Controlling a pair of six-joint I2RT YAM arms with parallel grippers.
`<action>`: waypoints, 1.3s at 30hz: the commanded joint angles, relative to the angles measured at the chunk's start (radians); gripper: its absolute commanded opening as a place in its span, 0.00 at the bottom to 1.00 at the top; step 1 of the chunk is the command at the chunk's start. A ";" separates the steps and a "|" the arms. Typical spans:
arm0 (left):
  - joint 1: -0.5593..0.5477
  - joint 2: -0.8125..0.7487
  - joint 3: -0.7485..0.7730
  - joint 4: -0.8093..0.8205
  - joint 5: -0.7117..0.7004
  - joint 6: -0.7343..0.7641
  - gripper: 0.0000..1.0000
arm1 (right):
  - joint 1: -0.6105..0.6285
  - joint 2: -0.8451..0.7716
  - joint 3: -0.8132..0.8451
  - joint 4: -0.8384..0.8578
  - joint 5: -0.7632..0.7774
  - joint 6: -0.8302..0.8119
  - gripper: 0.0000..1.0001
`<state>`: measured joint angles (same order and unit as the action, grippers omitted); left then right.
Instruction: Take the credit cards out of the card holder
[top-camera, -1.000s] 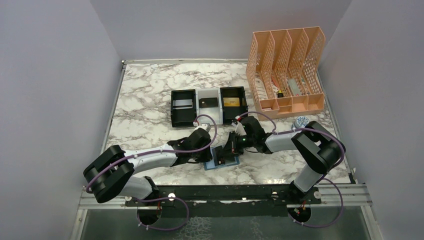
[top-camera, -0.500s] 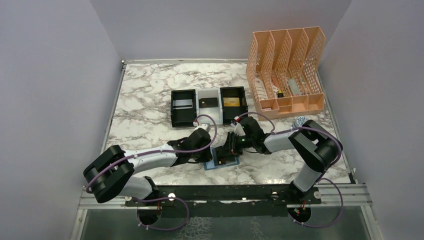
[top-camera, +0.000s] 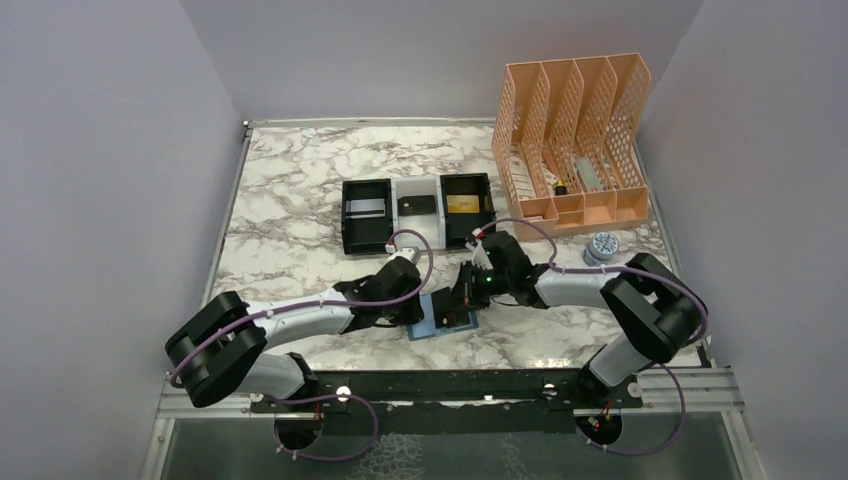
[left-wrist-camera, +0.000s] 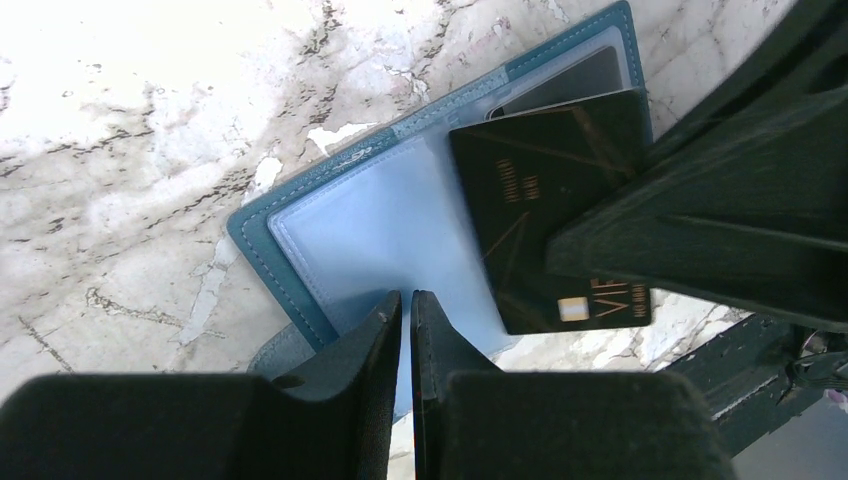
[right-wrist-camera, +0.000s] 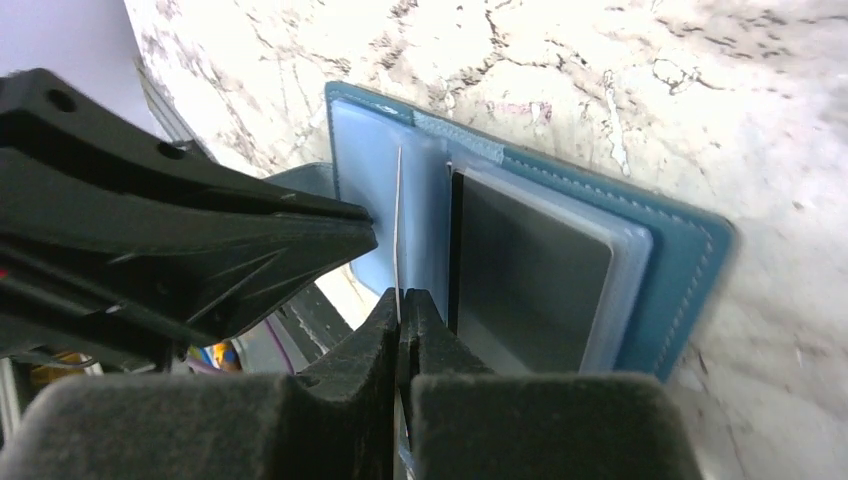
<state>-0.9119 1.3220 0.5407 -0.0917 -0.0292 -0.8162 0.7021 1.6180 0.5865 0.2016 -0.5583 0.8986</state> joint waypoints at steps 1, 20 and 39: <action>-0.003 -0.026 -0.032 -0.066 -0.045 0.009 0.13 | 0.001 -0.125 0.028 -0.162 0.153 -0.077 0.01; -0.001 -0.201 0.069 -0.181 -0.129 0.078 0.50 | 0.002 -0.412 -0.001 -0.175 0.257 -0.200 0.01; 0.316 -0.297 0.300 -0.483 -0.182 0.305 0.99 | 0.002 -0.637 -0.001 -0.031 0.442 -0.589 0.01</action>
<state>-0.7059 1.0615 0.8070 -0.4839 -0.1883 -0.5903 0.7013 0.9871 0.5709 0.1131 -0.1570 0.4332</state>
